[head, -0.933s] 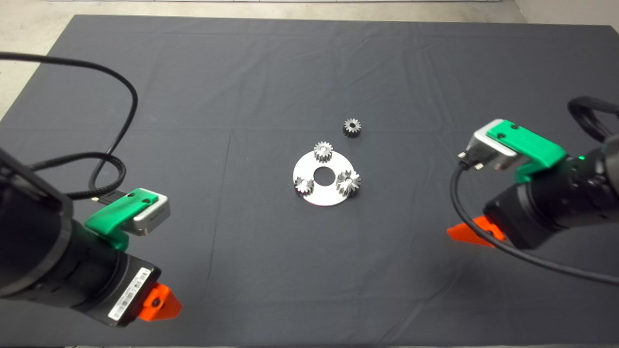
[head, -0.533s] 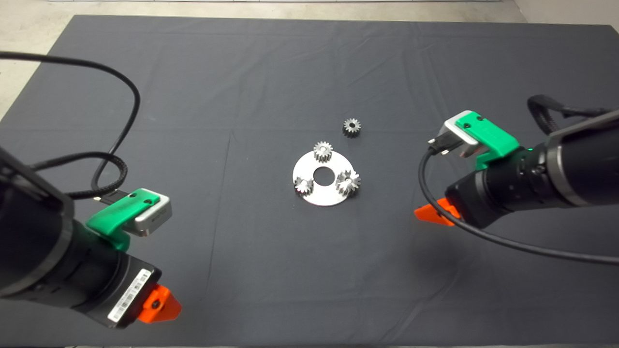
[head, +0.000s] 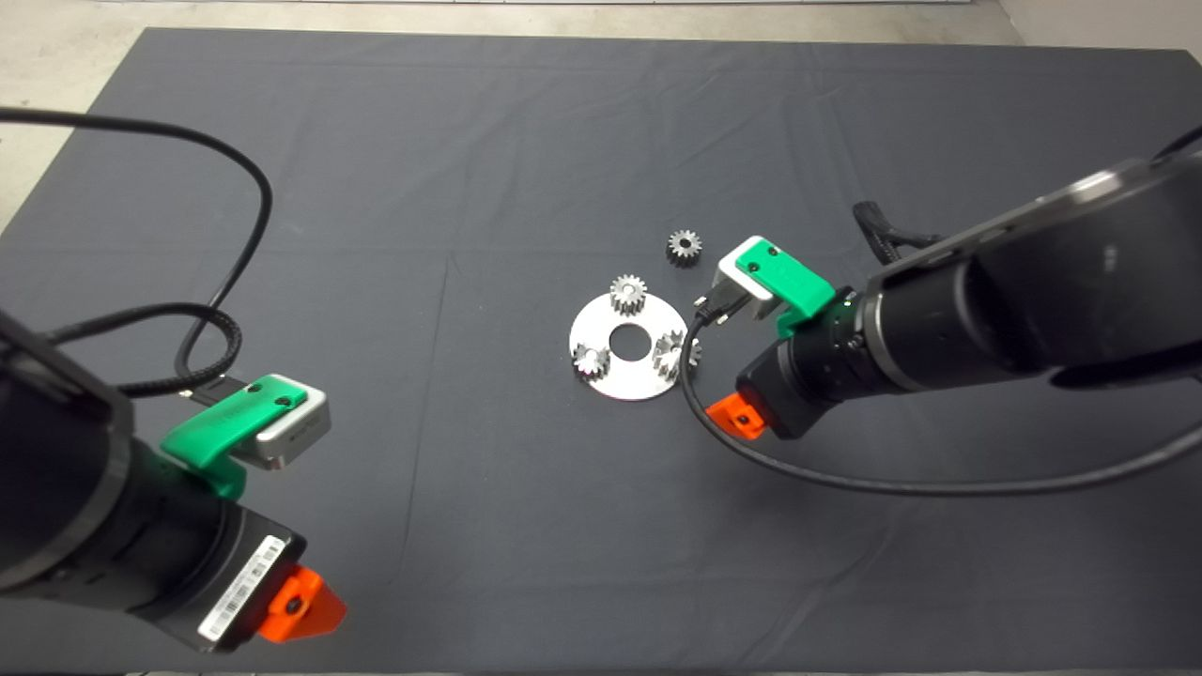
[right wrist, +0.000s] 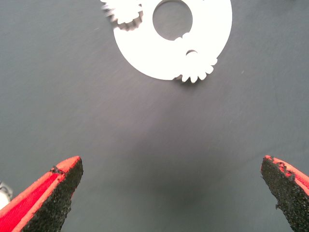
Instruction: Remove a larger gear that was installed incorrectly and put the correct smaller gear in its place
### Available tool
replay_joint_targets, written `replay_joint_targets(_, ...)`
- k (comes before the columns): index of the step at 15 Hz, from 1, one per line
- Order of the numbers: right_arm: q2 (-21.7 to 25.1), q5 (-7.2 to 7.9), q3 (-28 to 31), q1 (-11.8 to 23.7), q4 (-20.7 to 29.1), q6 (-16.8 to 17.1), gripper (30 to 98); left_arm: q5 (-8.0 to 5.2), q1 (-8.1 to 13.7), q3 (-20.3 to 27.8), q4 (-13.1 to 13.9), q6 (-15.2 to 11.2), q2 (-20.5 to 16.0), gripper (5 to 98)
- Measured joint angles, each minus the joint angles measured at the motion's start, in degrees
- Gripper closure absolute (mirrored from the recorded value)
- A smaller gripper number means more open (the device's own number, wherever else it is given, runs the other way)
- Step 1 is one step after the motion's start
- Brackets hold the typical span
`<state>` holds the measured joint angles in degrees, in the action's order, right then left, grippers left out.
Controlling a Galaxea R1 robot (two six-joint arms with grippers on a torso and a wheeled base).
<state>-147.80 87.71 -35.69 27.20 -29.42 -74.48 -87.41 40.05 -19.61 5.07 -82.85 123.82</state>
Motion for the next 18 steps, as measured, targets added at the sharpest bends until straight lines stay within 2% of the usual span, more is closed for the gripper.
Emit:
replay_joint_targets(5,-0.4,-0.04,-2.9,-4.1,-9.1,2.3,30.8,0.00,0.0,0.0,0.0,0.0,-0.1,6.0)
replay_joint_targets(12,-0.6,-0.04,-4.9,-8.7,-15.6,2.7,30.8,0.00,0.0,0.0,0.0,0.2,-0.2,6.0)
replay_joint_targets(15,-0.6,-0.04,-6.8,-9.5,-17.1,2.7,30.8,-0.02,0.0,0.0,0.0,0.2,-0.2,6.0)
replay_joint_targets(18,-0.6,-0.01,-9.2,-12.2,-20.1,2.7,30.8,-0.02,0.0,0.0,0.0,0.2,-0.2,6.0)
